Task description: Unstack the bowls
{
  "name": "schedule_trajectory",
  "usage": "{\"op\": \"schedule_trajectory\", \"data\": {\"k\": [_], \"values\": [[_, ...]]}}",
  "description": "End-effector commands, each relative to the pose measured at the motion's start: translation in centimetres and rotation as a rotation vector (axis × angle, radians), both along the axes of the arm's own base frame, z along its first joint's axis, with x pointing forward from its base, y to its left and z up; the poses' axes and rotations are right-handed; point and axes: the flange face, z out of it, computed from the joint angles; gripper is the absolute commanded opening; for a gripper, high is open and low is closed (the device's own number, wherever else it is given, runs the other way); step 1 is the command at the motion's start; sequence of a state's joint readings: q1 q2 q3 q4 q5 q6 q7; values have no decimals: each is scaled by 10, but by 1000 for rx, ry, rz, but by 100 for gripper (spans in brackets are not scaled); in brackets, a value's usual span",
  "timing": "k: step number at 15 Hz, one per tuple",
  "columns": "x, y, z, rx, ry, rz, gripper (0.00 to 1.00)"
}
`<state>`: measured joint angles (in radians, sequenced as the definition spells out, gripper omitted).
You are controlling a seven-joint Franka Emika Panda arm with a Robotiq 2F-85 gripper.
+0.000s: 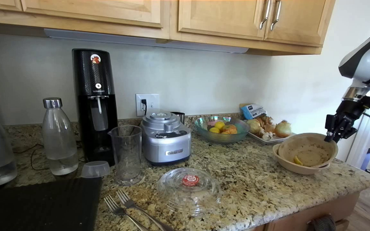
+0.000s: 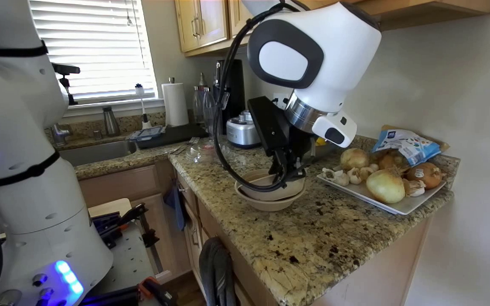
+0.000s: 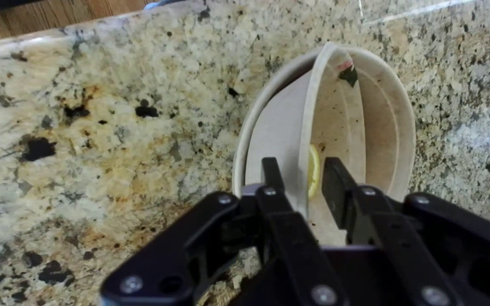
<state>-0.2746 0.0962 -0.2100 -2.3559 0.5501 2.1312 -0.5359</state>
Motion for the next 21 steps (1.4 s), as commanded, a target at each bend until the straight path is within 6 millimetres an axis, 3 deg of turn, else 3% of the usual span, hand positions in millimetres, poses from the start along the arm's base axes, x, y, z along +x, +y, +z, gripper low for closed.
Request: {"op": "schedule_trajectory", "data": {"k": [1,4,6,12,16,21], "values": [[-5,1,0,-6,-36,10,6],[-6,0,0,-1,-37,12,1],[-8,-1,3,10,-30,12,5],[-15,-3,22,41,-50,10,5],[-17,8,34,92,-60,20,5],[-21,41,39,161,-52,55,4]]}}
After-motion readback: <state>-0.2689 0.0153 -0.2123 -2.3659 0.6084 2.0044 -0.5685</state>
